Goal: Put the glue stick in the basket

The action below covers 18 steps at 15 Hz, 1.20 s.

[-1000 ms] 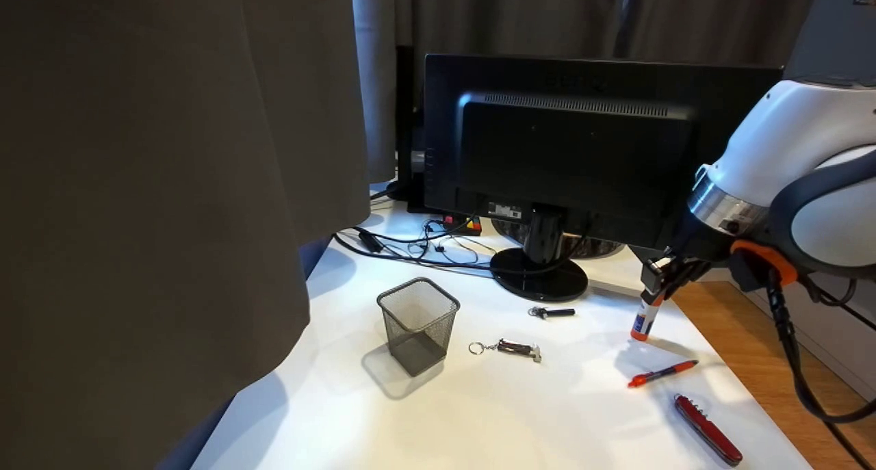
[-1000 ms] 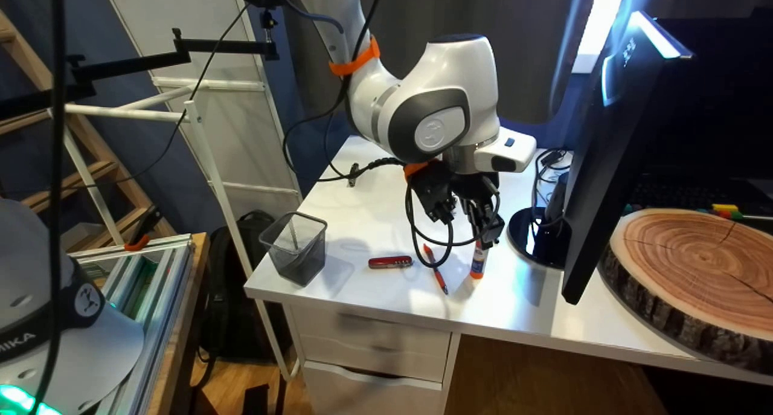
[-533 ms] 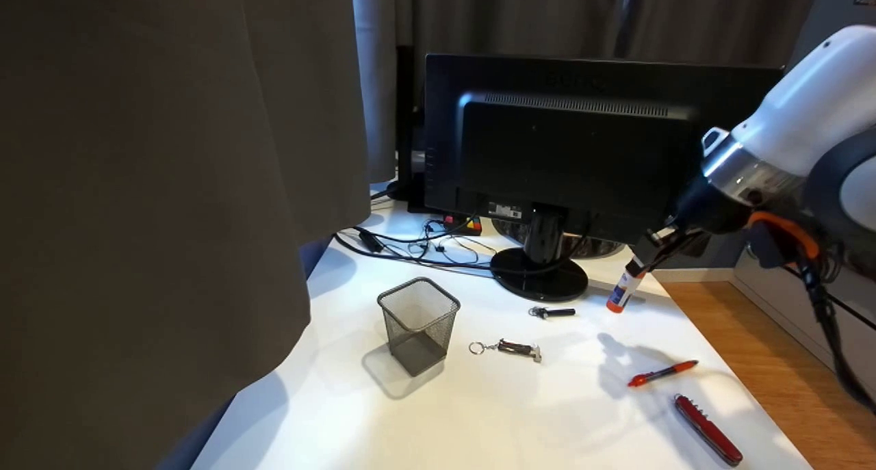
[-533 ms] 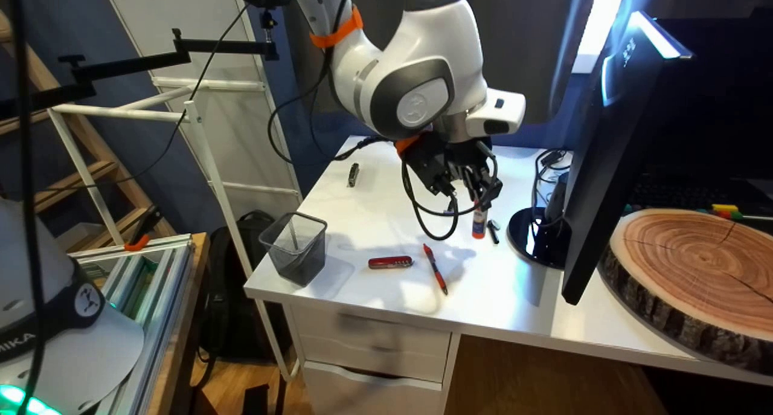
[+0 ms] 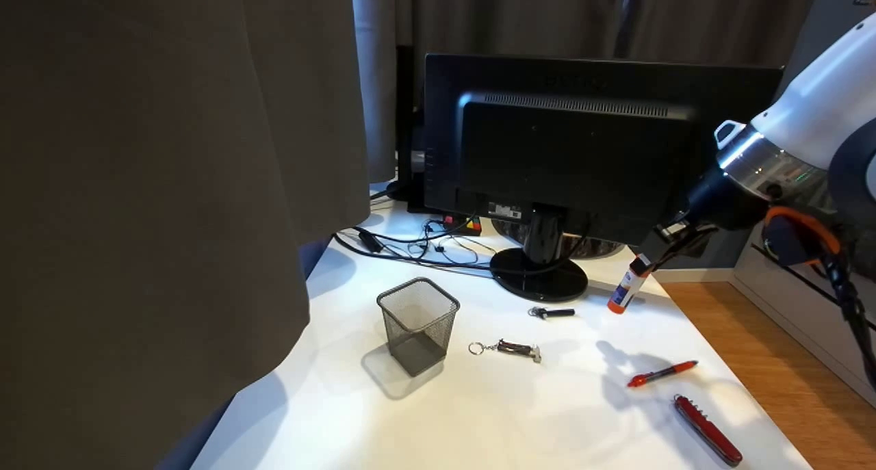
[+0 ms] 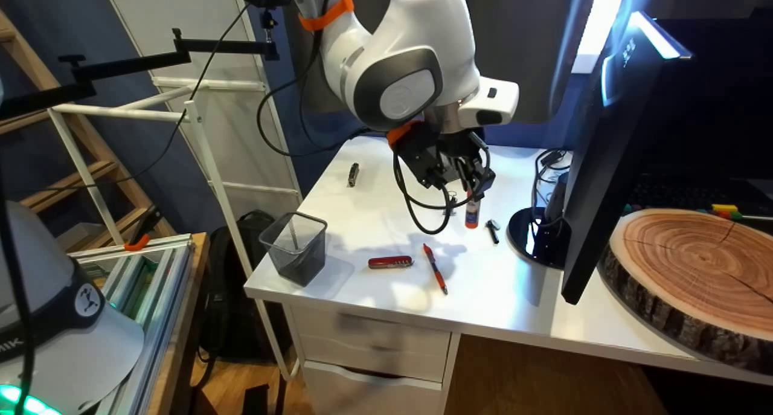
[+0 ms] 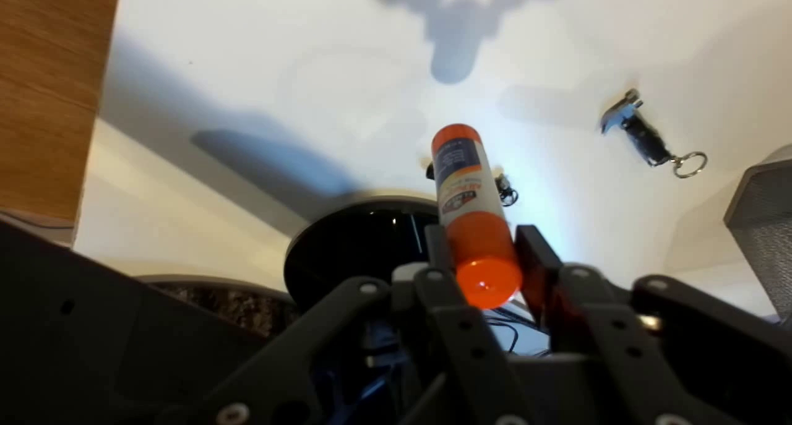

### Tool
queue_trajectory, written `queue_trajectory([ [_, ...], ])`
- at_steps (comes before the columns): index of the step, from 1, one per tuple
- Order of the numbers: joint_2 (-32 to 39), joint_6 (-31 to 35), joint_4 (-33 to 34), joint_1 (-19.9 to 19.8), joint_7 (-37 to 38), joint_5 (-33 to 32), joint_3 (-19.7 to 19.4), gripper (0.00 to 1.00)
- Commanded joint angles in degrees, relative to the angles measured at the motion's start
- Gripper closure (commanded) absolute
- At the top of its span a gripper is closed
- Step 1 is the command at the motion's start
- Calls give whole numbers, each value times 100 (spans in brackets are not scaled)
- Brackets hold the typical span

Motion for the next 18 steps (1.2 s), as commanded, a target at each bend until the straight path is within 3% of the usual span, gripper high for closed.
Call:
queue_trajectory([
  [1, -186, 490, 171, -37, 94, 430, 861, 92],
  [3, -416, 775, 227, 7, 71, 309, 1235, 92],
  [5, -444, 894, 756, -133, -28, 215, 1530, 92],
  [7, -272, 1171, 1258, -500, -166, 129, 2019, 92],
  [8, -447, 969, 854, -143, -1, 224, 1663, 70],
  [10, -445, 993, 1134, -343, -74, 220, 1888, 70],
  [11, -427, 994, 1180, -383, -91, 214, 1909, 92],
  [12, -185, 933, 1357, -232, -20, 261, 1820, 92],
  [14, 181, 663, 1692, -260, -80, 187, 1993, 92],
  [16, 96, 589, 1593, 561, 105, 160, 1442, 92],
  [18, 284, 442, 1765, 1513, 211, 0, 581, 92],
])
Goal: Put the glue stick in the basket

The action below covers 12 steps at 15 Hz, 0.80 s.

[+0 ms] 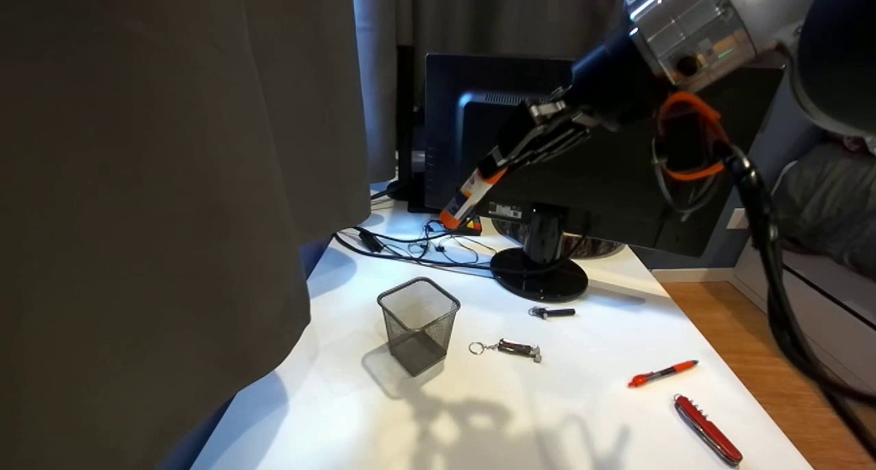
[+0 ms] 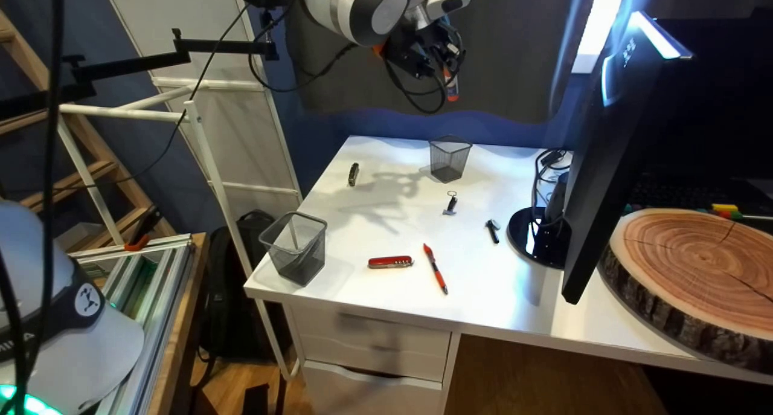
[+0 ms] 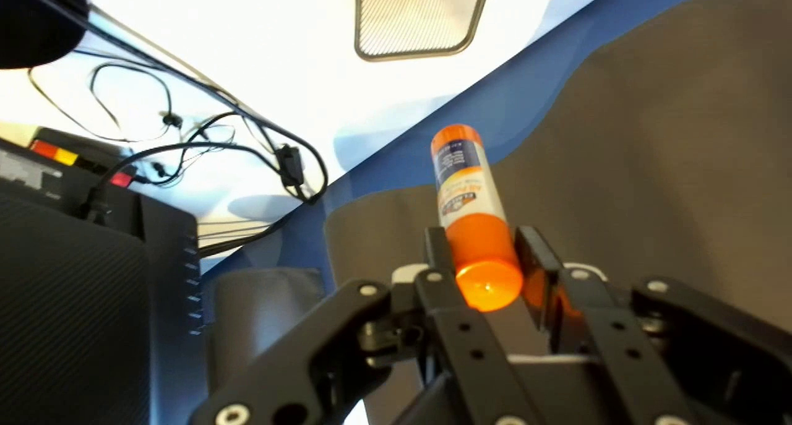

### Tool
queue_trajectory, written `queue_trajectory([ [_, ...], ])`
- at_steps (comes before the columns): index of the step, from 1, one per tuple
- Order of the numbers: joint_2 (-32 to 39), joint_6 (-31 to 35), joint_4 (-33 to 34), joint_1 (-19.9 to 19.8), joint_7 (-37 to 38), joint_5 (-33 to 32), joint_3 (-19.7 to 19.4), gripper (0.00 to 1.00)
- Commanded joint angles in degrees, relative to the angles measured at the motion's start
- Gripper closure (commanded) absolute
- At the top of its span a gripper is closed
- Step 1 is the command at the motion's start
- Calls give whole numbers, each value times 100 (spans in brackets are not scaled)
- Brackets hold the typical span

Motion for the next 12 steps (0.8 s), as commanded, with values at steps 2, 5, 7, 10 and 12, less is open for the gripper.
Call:
queue_trajectory([
  [2, 464, -271, 479, 2014, 484, -457, -1887, 92],
  [5, 984, -345, 886, 3072, 1139, -640, -3216, 92],
  [7, 750, -253, 532, 2874, 931, -473, -2963, 70],
  [10, 1067, -274, 791, 3357, 1248, -472, -3551, 92],
  [12, 1345, -356, 1235, 2528, 816, -362, -2773, 92],
])
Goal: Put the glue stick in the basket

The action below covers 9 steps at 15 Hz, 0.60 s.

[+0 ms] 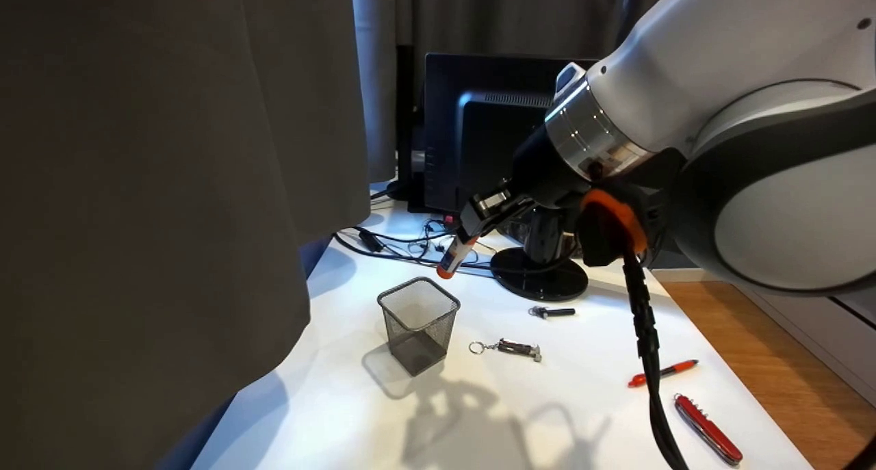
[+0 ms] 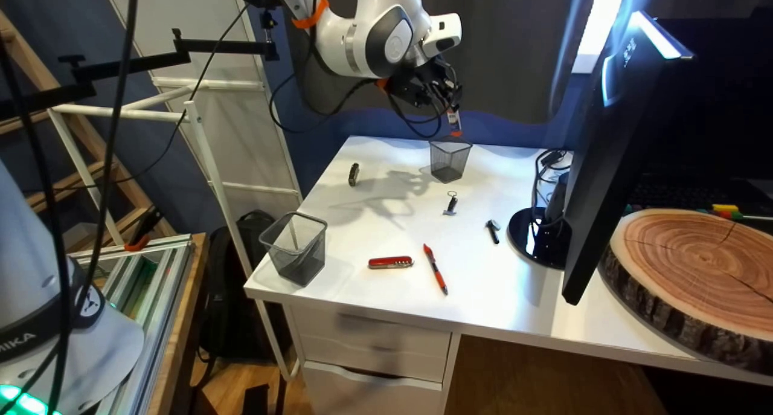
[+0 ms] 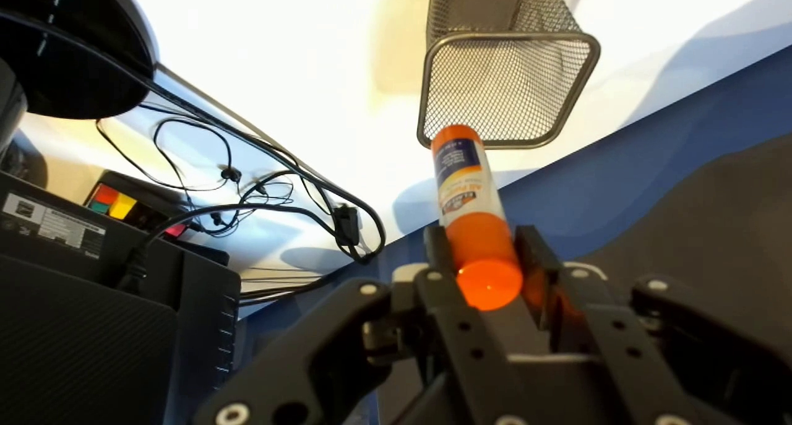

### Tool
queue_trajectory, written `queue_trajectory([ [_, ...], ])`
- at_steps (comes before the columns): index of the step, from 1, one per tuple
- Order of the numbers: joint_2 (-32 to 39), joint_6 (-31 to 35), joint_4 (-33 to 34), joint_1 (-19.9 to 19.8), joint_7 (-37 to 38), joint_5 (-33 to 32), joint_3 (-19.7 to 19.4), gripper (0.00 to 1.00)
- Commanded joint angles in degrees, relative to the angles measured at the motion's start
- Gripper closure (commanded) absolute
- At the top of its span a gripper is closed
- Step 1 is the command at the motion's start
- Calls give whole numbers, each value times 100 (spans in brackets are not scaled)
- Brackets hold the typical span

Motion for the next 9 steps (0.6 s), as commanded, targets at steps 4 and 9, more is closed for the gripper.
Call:
queue_trajectory([
  [4, 829, -502, 1341, -1871, -749, 113, 1745, 92],
  [9, 1285, -1092, 2055, -2658, -1493, 46, 2718, 92],
])
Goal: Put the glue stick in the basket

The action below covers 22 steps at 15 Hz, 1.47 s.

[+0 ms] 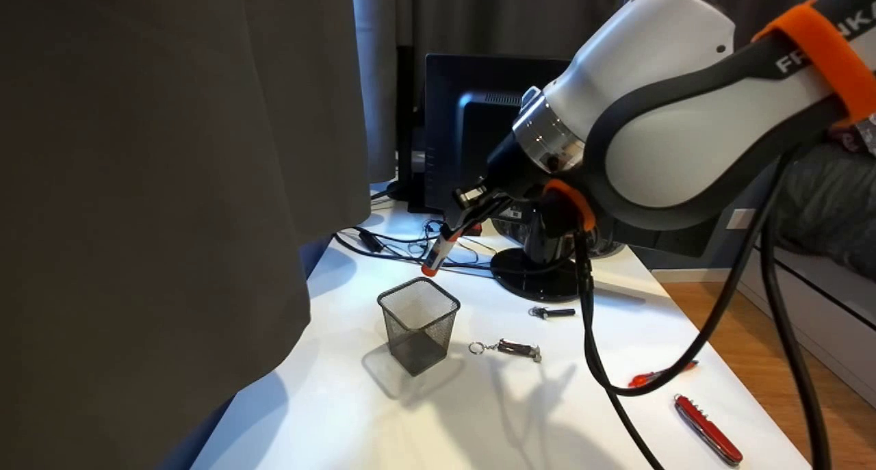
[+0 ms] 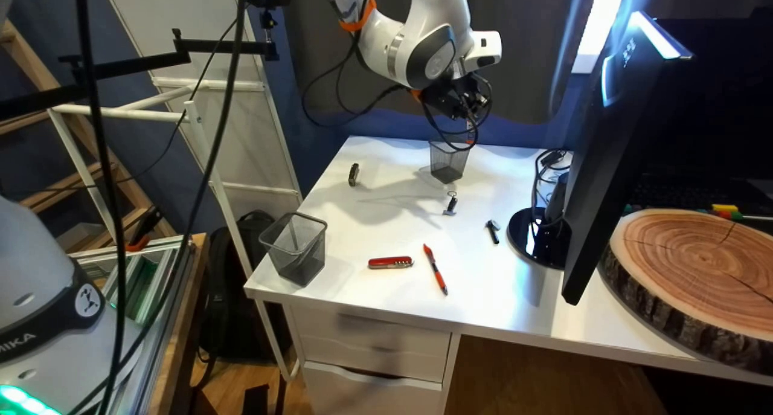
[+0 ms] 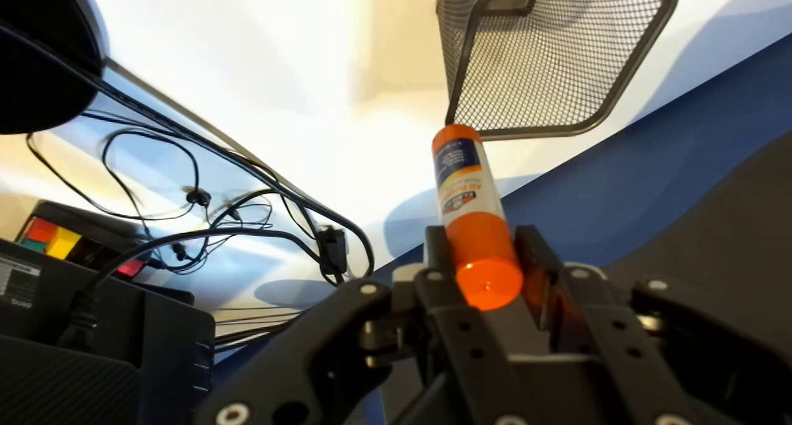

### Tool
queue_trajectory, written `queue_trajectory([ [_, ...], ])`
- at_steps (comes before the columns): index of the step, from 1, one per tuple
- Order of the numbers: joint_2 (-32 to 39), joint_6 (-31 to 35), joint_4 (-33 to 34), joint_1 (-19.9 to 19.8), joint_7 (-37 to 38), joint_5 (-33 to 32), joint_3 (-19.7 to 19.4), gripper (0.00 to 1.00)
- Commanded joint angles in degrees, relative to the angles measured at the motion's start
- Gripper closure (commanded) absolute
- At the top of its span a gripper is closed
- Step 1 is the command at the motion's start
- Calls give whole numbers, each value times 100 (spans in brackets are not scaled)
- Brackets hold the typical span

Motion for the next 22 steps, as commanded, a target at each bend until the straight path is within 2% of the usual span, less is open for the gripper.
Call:
queue_trajectory([
  [1, 302, -416, 558, -363, -565, 12, 562, 92],
  [4, 319, -646, 538, -502, -903, 3, 772, 92],
  [6, 321, -914, 523, -379, -952, -71, 623, 92],
  [7, 392, -997, 569, -447, -1081, -27, 749, 92],
  [8, 481, -1024, 642, -394, -1085, -5, 747, 92],
  [9, 577, -901, 667, -440, -1167, 78, 913, 92],
  [13, 765, -928, 854, -219, -1123, 4, 950, 92],
  [14, 761, -989, 879, -104, -1046, -41, 850, 82],
  [15, 767, -1062, 905, -10, -999, -81, 760, 45],
  [16, 762, -1051, 902, 87, -929, -96, 673, 43],
  [18, 667, -1056, 820, 128, -918, -68, 653, 31],
  [19, 565, -1031, 697, -14, -1076, -5, 846, 24],
  [21, 295, -725, 300, -582, -1763, 128, 1604, 10],
  [22, 635, -851, 714, -129, -1287, 12, 1068, 2],
])
